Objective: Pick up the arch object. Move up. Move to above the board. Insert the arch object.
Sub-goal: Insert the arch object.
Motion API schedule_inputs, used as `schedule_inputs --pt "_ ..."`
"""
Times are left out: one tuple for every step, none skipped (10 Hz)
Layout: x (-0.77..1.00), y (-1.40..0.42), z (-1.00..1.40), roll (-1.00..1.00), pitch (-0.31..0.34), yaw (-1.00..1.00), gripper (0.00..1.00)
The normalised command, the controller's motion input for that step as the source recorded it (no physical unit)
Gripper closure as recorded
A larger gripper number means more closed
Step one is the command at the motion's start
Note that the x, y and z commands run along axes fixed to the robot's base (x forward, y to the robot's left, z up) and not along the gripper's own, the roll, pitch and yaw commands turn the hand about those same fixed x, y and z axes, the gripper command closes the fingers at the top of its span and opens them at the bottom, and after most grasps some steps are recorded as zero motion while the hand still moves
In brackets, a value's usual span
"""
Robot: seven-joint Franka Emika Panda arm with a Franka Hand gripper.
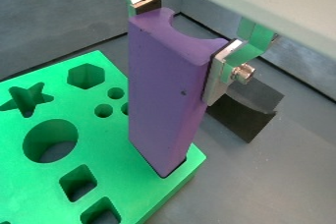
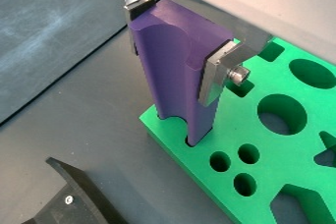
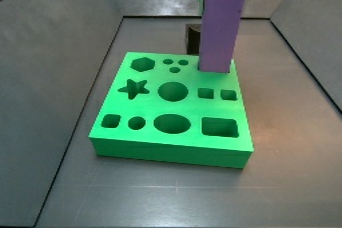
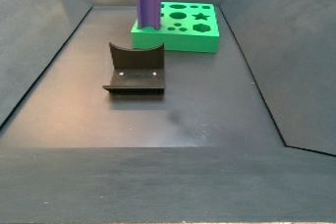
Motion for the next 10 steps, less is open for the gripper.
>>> schedule_inputs --pt "0.05 -0.1 -0.21 0.13 -0.006 0.0 1.0" --pt "0.09 -0.13 -0.31 0.18 -0.017 0.0 1.0" --pt "0.06 -0.15 -0.47 0.24 -0.067 0.02 1.0" --pt "0.0 -0.07 -0.54 0.31 -0.176 0.17 1.0" --pt "-0.11 0.0 -0.54 0.25 -0.234 0.52 1.0" --pt "-0.14 0.02 -0.58 0.22 -0.227 0.73 1.0" --pt "-0.12 0.05 -0.62 0.19 -0.217 0.82 1.0" --pt "-0.04 -0.01 -0.08 0.0 -0.086 0.19 1.0" --pt "0.0 0.02 0.0 0.01 0.0 0.0 1.0" --pt "0.0 0.0 0.0 0.0 0.0 0.0 1.0"
